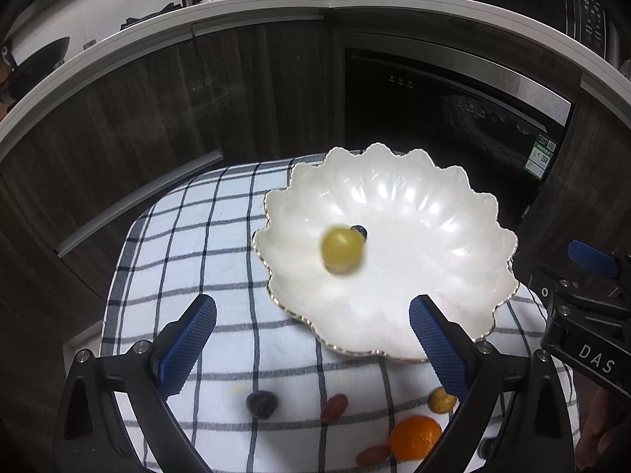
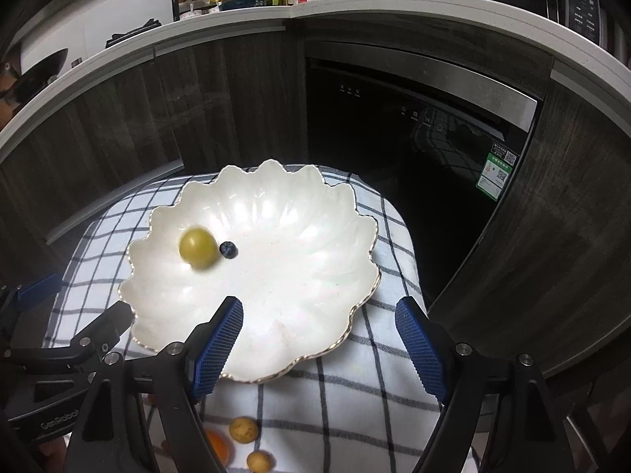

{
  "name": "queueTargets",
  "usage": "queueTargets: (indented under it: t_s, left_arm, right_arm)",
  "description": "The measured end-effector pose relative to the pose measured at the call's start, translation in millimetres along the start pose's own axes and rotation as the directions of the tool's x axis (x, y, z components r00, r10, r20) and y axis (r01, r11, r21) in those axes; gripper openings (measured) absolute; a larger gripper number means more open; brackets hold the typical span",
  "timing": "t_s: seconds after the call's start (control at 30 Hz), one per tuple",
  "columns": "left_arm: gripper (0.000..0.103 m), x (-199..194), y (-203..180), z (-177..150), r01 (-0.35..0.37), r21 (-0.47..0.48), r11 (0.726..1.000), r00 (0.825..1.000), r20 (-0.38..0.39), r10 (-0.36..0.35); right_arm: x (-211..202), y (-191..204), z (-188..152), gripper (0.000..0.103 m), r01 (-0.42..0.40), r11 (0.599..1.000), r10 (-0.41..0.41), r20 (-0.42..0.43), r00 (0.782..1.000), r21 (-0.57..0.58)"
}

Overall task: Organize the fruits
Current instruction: 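Withdraw both open tools from the bowl back toward the remaining fruits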

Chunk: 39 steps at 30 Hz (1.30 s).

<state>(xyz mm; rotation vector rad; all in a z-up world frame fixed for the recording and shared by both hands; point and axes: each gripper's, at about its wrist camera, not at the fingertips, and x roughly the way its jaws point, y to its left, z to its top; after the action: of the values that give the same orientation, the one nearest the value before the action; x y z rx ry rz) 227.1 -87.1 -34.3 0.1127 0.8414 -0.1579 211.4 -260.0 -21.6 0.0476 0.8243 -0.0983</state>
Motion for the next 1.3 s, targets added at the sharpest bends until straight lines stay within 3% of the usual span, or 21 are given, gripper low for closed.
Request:
queueTargets:
  t_s: [0.93,1.3]
  left_arm:
    - [0.099,-51.9,9.1,-53.2,-0.003,-0.043,0.999,1.000,0.013,0.004]
    - [0.099,-67.8,11.5,-75.6,-0.025,-0.057,0.998,0.999,0.024,0.027]
  right_arm:
    - [-51.7,11.2,-33.1,0.080,-0.042,0.999,0.044,0.065,0.997,-0.025]
    - [-62.1,16.2,-52.8,0.080,-0.045,0.997,0.048,0.050,0.998,-0.062]
